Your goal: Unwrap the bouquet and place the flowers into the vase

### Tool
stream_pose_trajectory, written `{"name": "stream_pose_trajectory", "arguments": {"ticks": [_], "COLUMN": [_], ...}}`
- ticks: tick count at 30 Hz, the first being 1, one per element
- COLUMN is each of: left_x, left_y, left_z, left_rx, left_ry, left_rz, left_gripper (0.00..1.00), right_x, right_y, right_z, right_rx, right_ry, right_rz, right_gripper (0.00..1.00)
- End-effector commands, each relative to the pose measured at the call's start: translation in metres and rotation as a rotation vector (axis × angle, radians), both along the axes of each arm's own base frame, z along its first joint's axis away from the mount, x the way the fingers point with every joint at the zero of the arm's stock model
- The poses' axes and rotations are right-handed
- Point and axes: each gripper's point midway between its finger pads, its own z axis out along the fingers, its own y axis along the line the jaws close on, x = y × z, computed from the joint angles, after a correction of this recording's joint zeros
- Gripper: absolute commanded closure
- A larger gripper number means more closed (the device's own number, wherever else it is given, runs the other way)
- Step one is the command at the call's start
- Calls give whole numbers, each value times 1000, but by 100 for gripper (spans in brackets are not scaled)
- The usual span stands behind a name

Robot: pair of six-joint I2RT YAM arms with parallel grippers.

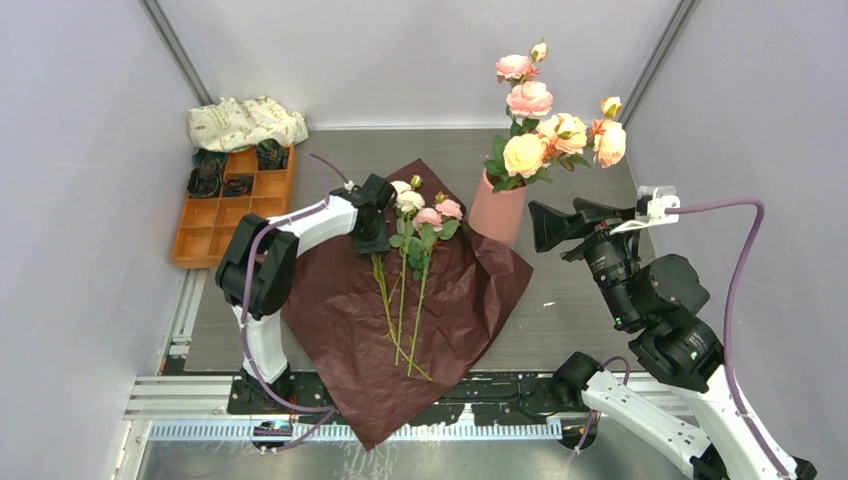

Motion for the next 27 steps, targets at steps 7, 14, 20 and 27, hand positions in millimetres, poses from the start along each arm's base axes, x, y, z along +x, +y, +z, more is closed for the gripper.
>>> {"name": "stream_pose_trajectory", "arguments": {"ticks": [7, 14, 20, 27], "left_x": [11, 25, 31, 26], "left_y": [-12, -7, 6, 28], "left_z": [-3, 51, 133, 212], "left_rx": [-33, -41, -48, -18], "left_ry": [-7, -138, -313, -470], "left_rz": [8, 15, 15, 12], "left_gripper": [81, 100, 100, 100], "right_x": [-3, -9, -13, -16], "right_y": [9, 13, 14, 17], "right_z": [4, 5, 1, -6], "right_rx": [45, 60, 69, 83], "right_ry": [-10, -6, 8, 19], "right_rz": [51, 88, 107, 129], "right_gripper": [8, 9, 9, 9]}}
